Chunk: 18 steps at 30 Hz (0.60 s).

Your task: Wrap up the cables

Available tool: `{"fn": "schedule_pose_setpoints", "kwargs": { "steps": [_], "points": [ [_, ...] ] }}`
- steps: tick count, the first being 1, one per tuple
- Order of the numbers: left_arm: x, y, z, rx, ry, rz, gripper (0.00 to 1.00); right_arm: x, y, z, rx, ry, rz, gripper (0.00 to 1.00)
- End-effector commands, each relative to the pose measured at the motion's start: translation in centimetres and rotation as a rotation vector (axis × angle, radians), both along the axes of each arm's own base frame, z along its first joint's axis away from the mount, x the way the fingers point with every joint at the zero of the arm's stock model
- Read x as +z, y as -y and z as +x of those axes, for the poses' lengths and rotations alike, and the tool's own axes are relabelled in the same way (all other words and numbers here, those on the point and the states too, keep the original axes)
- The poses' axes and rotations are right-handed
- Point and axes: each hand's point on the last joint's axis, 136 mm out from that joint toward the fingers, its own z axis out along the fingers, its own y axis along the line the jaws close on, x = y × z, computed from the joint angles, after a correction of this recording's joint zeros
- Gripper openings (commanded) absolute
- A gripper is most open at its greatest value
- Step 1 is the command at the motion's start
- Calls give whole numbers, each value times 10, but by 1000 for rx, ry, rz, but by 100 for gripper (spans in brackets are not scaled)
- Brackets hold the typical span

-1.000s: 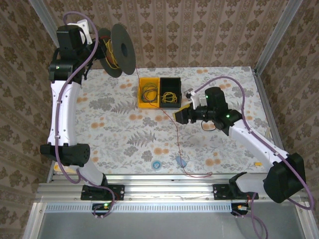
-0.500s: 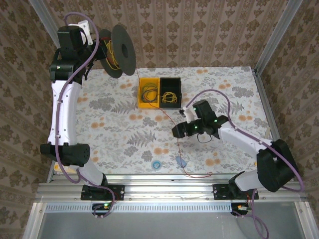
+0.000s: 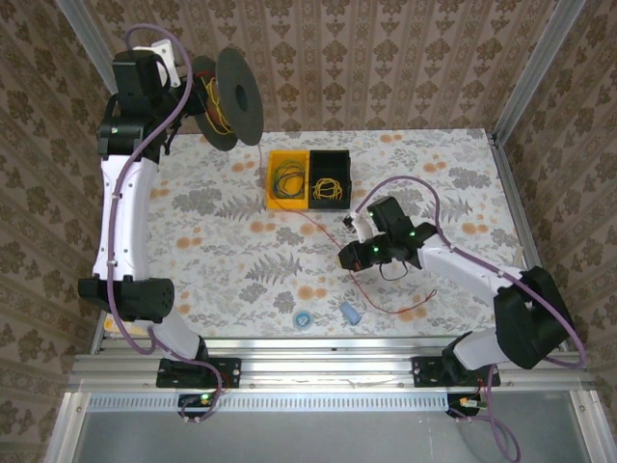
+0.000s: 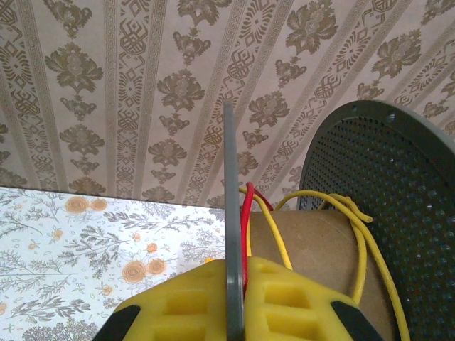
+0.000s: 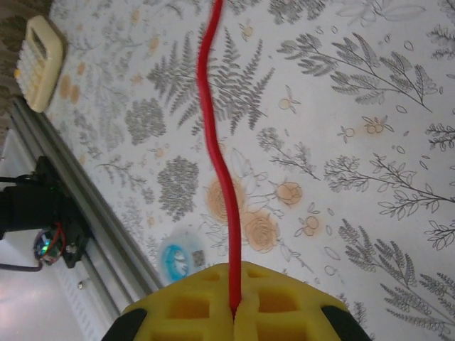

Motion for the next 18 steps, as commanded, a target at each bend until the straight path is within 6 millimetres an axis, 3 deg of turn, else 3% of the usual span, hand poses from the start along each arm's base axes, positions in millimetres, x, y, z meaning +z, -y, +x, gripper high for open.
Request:
{"fn": "schedule_pose_setpoints", "kwargs": {
  "steps": [1,7,12,18],
  "points": [
    [27,3,8,3,105,-62,0,53,-2,-4,51,91,33,0],
    [3,17,27,-1,60,-24,0,112,-8,-21,167,169,89,0],
    [-28,31,41,-9,-5,28,0,183,-18,-33,280,330,206,0],
    [-47,51,47,-31,-45,113,0,269,-28,-52,444,550,363,0]
  ]
}}
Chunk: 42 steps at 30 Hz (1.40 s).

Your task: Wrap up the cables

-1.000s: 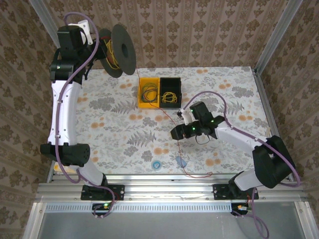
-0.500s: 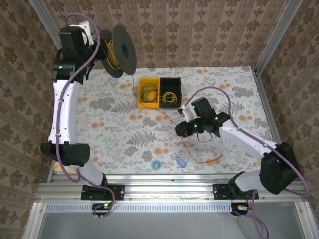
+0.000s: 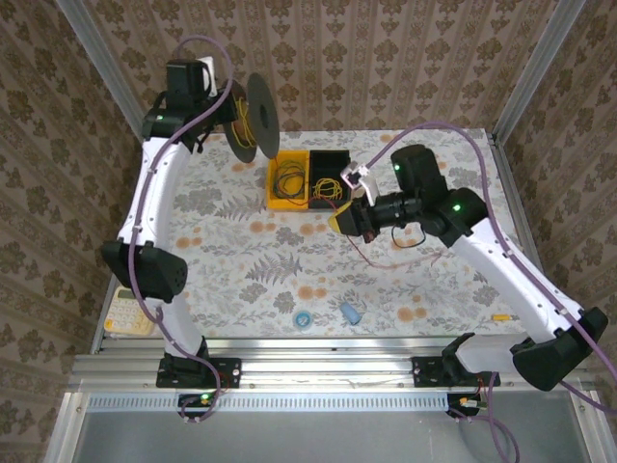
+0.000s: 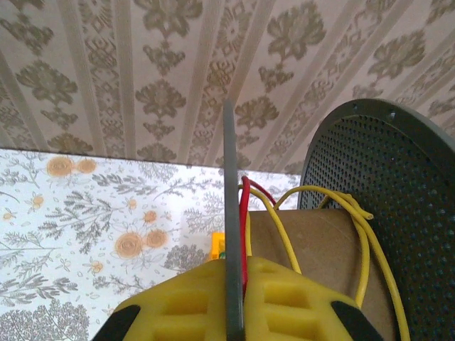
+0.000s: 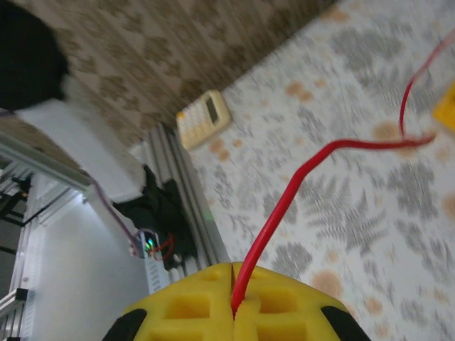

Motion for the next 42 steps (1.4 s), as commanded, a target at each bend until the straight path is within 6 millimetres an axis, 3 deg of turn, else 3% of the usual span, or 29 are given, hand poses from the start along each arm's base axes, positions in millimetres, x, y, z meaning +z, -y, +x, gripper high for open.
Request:
{"fn": "schedule_pose_setpoints", "kwargs": {
  "steps": [1,5,8,11,14,17,20,26,29,33,38,42],
  "points": [
    [40,13,-5,-31,112,40,0,62,-6,-28,171,182,120,0],
    [32,31,-9,-75,84,112,0,107,-11,-26,214,320,200,0],
    [27,45,-17,-115,74,145,0,129,-17,-15,221,376,225,0],
    [19,61,-29,-183,46,202,0,137,-24,14,189,402,233,0],
    [4,73,-46,-244,3,284,0,158,-22,40,146,460,260,0],
    [-9,71,-60,-269,-30,339,0,182,-13,64,91,522,284,0],
    [-17,83,-80,-330,-36,364,0,202,-1,92,29,568,307,0],
    [-27,92,-113,-449,-49,376,0,218,21,159,-93,576,319,0],
    [-24,95,-129,-500,-38,371,0,214,37,195,-164,563,322,0],
    [-19,98,-149,-572,-20,360,0,190,63,244,-274,534,291,0],
    [-10,111,-180,-731,11,319,0,146,95,298,-375,453,254,0],
    [7,124,-205,-852,62,245,0,106,116,330,-426,371,221,0]
  ]
}}
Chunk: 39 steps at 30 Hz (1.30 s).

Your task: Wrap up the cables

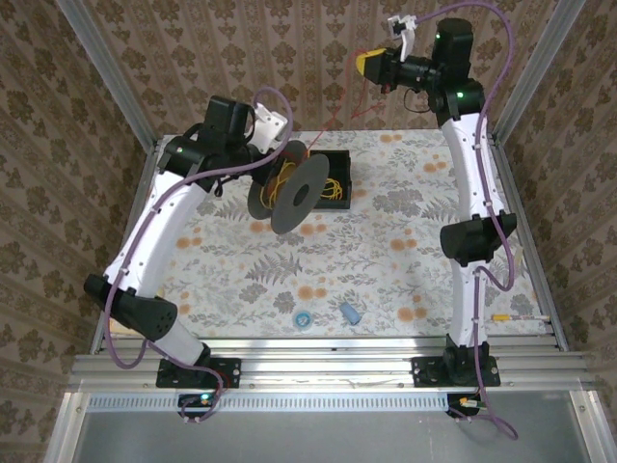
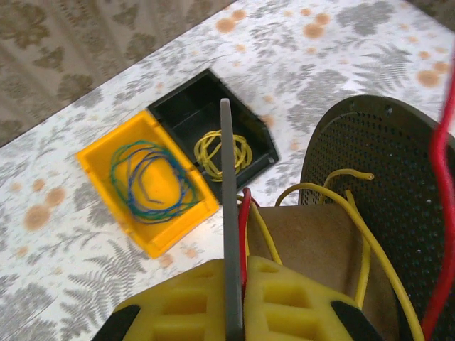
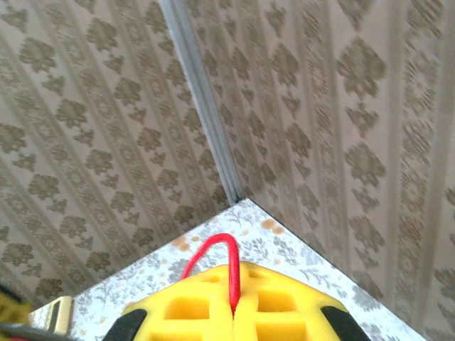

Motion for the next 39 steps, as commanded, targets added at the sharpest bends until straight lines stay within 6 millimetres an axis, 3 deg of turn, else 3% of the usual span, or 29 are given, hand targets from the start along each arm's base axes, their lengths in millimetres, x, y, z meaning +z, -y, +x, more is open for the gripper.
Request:
{"fn": "schedule_pose_setpoints", "kwargs": {
  "steps": [1,5,10,15,18,22,25,31,39],
  "points": [
    [32,18,-42,-208,35,-110,0,-11,26,25,-90,-17,5,0],
    [62,29,-66,-325,70,-219,0,-61,30,36,-82,-137,-43,0],
    [114,30,-79,-393,164,-345,0,-106,21,30,-25,-253,-75,0],
    [162,19,-62,-338,272,-478,0,-132,-3,2,48,-293,-106,0],
    [190,1,-44,-270,331,-567,0,-142,-13,-16,75,-302,-116,0],
    [212,-18,-17,-124,417,-600,0,-159,-25,-42,124,-334,-114,0],
    [219,-29,3,-9,466,-604,0,-167,-39,-64,171,-348,-106,0],
    [225,-47,43,202,504,-645,0,-163,-75,-111,276,-355,-109,0],
    [224,-59,73,377,528,-624,0,-130,-103,-154,360,-316,-77,0]
  ]
}}
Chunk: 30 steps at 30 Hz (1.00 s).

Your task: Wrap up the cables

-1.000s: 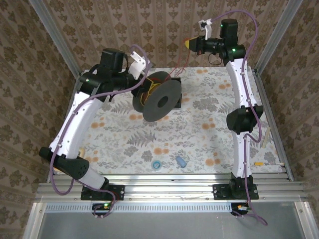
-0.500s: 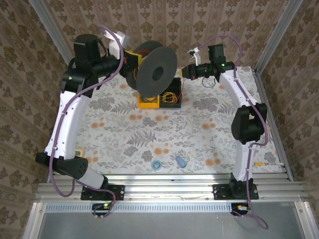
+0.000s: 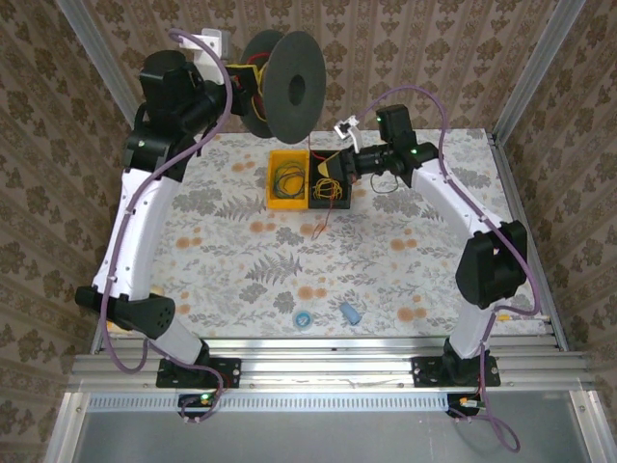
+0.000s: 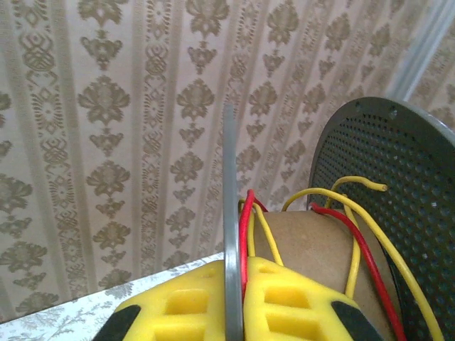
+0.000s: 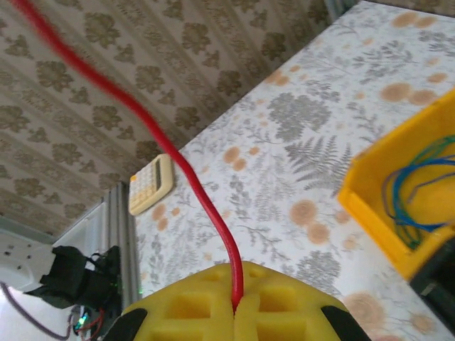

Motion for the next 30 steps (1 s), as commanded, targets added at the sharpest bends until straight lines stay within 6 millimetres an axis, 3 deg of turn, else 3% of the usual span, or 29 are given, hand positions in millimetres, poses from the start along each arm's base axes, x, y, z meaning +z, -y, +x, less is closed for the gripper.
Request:
{"fn": "schedule_pose_setpoints", "kwargs": {
  "steps": [1,6,13,17,26,30],
  "points": [
    [50,-20,6,143,138,-69,0,42,-5,-23,59,73,78,0],
    [42,-17,9,229,143,24,0,64,-21,-43,130,59,156,11],
    [34,-13,12,288,139,78,0,64,-43,-61,177,39,207,29],
    [38,-13,12,287,147,71,0,58,-49,-60,168,30,233,40],
    [42,-15,11,296,155,59,0,52,-70,-56,161,6,321,51],
    [47,-15,8,289,164,57,0,46,-69,-52,136,19,290,56]
  ]
}}
